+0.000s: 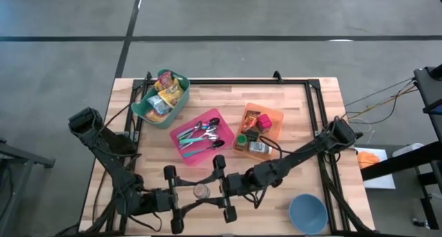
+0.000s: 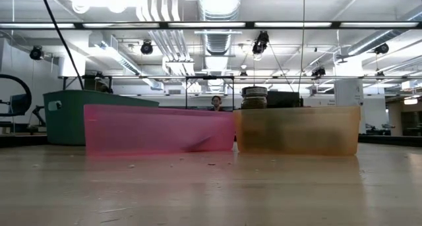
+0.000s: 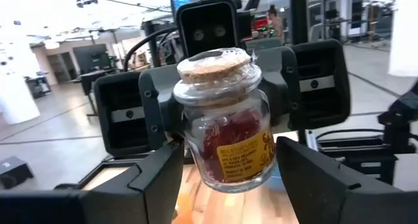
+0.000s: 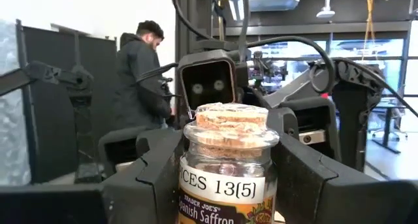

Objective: Pick & Place Food Item
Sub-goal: Put the brown seasoning bottle into the orange bin

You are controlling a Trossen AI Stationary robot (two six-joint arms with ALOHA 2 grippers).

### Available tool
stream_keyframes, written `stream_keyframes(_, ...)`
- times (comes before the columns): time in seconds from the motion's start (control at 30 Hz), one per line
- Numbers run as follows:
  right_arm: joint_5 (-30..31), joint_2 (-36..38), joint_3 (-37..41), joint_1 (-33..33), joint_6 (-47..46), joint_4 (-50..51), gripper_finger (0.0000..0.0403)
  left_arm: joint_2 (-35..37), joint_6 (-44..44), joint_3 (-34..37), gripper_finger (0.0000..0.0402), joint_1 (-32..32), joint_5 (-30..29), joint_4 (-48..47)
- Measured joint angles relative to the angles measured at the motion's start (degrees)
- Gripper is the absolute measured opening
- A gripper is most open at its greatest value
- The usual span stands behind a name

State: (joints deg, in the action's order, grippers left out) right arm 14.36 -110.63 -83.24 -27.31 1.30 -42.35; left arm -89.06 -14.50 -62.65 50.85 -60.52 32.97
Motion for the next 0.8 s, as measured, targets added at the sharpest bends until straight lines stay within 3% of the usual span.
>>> stream_keyframes(0.37,-2.01,0.0,0.07,-0.07,-2.38,-0.47,0.0181,0.07,0.02,0.0,0.0244,-0.72,3.54,-0.68)
stream_keyframes(0.67,-1.79,-0.35,0.09,0.55,-2.16,-0.32,0.0181,0.09,6.66,0.0,0.0243,-2.49,3.68,-1.21)
stream_keyframes(0.8,-1.79,-0.36,0.09,0.59,-1.97,0.19,0.0181,0.09,8.27,0.0,0.0225,-2.69,3.87,-1.96)
